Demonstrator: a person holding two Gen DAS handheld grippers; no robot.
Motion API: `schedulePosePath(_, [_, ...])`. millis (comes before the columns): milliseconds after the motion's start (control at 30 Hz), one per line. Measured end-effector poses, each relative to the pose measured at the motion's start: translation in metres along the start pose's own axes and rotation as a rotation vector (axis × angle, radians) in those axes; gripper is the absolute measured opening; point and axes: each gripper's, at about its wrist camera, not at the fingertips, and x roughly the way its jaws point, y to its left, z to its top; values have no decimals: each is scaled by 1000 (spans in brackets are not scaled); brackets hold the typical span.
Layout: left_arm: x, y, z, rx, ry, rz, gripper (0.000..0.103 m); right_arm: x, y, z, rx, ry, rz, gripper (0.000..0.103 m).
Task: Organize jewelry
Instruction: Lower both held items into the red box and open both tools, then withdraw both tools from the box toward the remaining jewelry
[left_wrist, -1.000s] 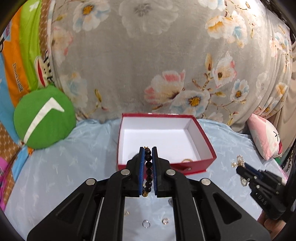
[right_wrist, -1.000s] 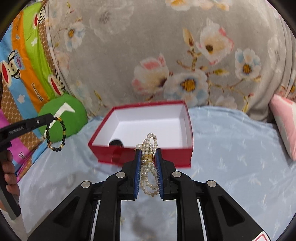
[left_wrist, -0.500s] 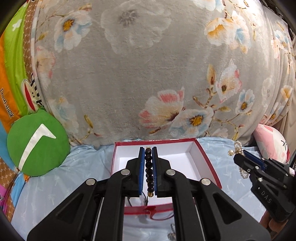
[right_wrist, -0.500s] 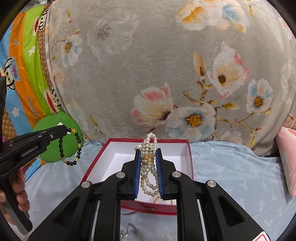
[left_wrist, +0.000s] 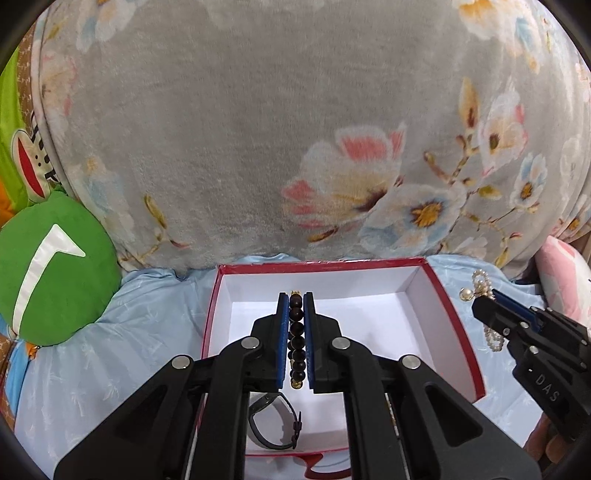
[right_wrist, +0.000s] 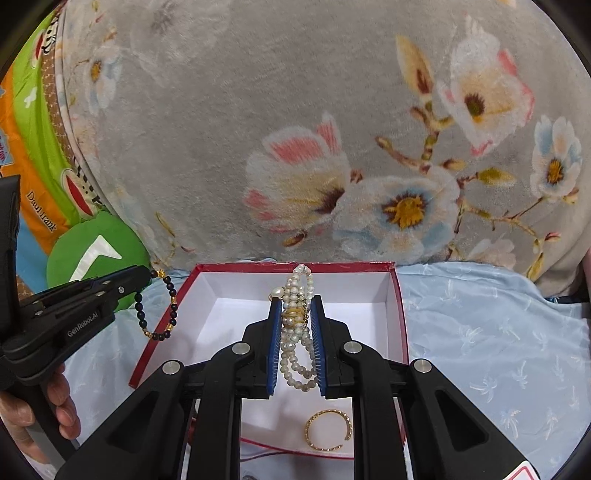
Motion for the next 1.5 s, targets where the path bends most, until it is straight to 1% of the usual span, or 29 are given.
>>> schedulePosePath(367, [46,1,-6,3,53,27,7,36,-4,-2,-11,38,-28,15])
schedulePosePath(600, [67,0,-9,18,81,46,7,62,-6,-5,-11,74,-39,15])
schedulePosePath(733, [76,-1,-10,22,88,44,8,70,-6,-7,-18,81,-46,16])
schedulePosePath(767, [78,-2,-10,23,87,41,8,71,-7,-7,-18,78,-48,17])
schedulePosePath(800, [81,-2,-11,21,84,39,9,72,-8,-8,-19,71,-49,25])
schedulePosePath(833, [83,-2,-11,16,80,47,11,72,-8,-7,-20,66,-55,32])
schedulePosePath(867, [85,-2,-12,15,80,47,15,72,-8,-7,-21,61,-62,43])
schedulePosePath(900, [87,-1,-11,11,85,45,30,72,-9,-7,-21,53,-68,50])
schedulePosePath(933, [88,1,-11,0,82,42,45,71,-10,-7,-22,42,-73,51])
schedulePosePath(1000, [87,4,-11,-25,57,57,56,69,-11,-6,-23,32,-81,55])
schedulePosePath(1233, [62,21,-7,-93,25,68,58,49,-12,-9,-14,3,-72,57])
schedulePosePath(1300, [50,24,-8,-93,18,74,58,40,-11,-11,-10,2,-65,57])
schedulePosePath(1400, [27,28,-12,-89,13,87,64,23,-8,-16,-7,-4,-55,57])
schedulePosePath(1467, [10,31,-17,-83,9,91,64,9,-8,-20,1,-8,-51,58])
schedulePosePath(1500, [0,32,-21,-74,14,89,67,0,-8,-22,8,-11,-48,58])
